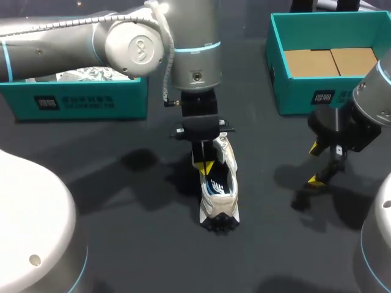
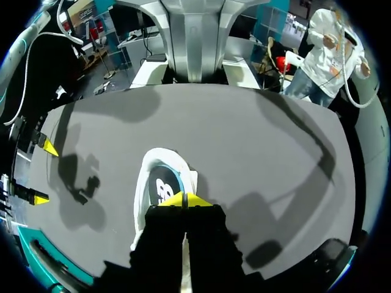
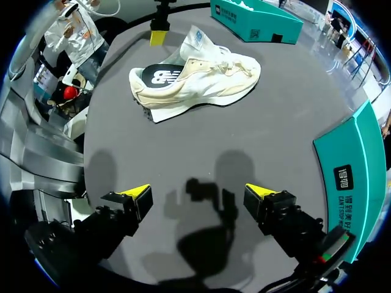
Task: Take the shoe out of the shoebox, open the shoe tongue, remove and reinsert the insole, then place the shoe into the shoebox
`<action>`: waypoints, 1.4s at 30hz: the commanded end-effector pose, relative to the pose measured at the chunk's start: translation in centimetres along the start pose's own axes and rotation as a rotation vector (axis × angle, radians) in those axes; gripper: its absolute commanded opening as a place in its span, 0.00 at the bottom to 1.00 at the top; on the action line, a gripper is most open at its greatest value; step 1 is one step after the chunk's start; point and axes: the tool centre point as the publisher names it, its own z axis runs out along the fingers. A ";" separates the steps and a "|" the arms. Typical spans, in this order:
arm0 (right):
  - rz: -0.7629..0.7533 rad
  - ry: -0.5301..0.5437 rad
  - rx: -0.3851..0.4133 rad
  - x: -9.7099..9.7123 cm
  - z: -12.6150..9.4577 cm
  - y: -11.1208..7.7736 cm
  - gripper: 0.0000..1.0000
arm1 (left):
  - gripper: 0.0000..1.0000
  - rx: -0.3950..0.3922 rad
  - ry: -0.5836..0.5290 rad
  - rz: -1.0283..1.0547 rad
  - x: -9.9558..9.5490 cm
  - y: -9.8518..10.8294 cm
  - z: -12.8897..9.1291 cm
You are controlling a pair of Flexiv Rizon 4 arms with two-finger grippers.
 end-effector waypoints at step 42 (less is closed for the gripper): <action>0.000 -0.004 0.000 0.2 0.0 -0.1 1.00 | 0.00 -0.036 0.234 -0.009 -0.7 2.0 8.0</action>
